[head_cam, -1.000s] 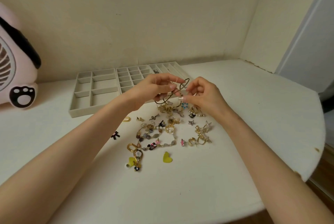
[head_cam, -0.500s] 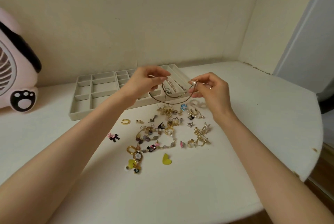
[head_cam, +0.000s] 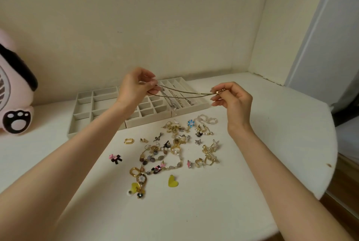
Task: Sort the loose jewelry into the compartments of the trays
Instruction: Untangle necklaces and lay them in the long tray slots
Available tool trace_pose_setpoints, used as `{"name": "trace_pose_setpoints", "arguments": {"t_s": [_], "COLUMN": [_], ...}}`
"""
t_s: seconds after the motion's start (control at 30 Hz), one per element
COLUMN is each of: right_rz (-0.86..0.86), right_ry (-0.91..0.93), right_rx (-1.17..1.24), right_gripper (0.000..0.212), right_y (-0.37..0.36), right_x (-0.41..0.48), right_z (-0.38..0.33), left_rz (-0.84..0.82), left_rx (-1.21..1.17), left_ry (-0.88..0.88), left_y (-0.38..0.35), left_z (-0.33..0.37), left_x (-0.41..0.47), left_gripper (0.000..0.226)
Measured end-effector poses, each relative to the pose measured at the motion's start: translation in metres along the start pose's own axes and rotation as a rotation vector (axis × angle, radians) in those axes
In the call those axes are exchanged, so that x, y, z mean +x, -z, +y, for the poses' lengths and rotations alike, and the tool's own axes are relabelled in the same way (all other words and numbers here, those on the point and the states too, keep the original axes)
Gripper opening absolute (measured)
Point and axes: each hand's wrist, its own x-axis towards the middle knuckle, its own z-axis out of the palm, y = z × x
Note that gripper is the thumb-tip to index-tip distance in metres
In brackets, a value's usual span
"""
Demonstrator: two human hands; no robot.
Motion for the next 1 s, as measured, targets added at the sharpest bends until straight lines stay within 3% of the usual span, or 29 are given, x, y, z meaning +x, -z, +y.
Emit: {"name": "trace_pose_setpoints", "arguments": {"t_s": [0.2, 0.27, 0.4, 0.53, 0.73, 0.87, 1.0], "right_rz": [-0.016, -0.052, -0.103, -0.080, -0.088, -0.199, -0.292], "right_ry": [-0.035, -0.064, -0.089, -0.108, -0.131, -0.105, -0.082], "right_rx": [0.030, -0.012, -0.131, -0.233, -0.310, -0.457, -0.497], "right_gripper": [0.032, 0.028, 0.018, 0.022, 0.031, 0.036, 0.021], "right_y": [0.004, 0.004, 0.004, 0.007, 0.012, 0.012, 0.010], "right_x": [0.002, 0.002, 0.003, 0.007, 0.012, 0.012, 0.007], "right_z": [0.001, 0.004, 0.009, 0.015, 0.015, 0.017, 0.016], "left_rz": [-0.179, -0.225, -0.247, -0.214, -0.252, -0.294, -0.291], "left_rx": [0.563, 0.636, 0.609, 0.593, 0.430, 0.304, 0.223], "left_ry": [-0.150, -0.214, -0.289, -0.358, -0.293, -0.224, -0.180], "left_y": [-0.014, -0.024, -0.040, -0.044, -0.044, -0.046, -0.050], "left_z": [0.016, 0.026, 0.045, 0.057, 0.058, 0.055, 0.057], "left_x": [0.037, 0.044, 0.053, 0.057, 0.043, 0.031, 0.024], "left_gripper": [0.010, 0.009, 0.008, 0.006, 0.006, 0.004, 0.005]}}
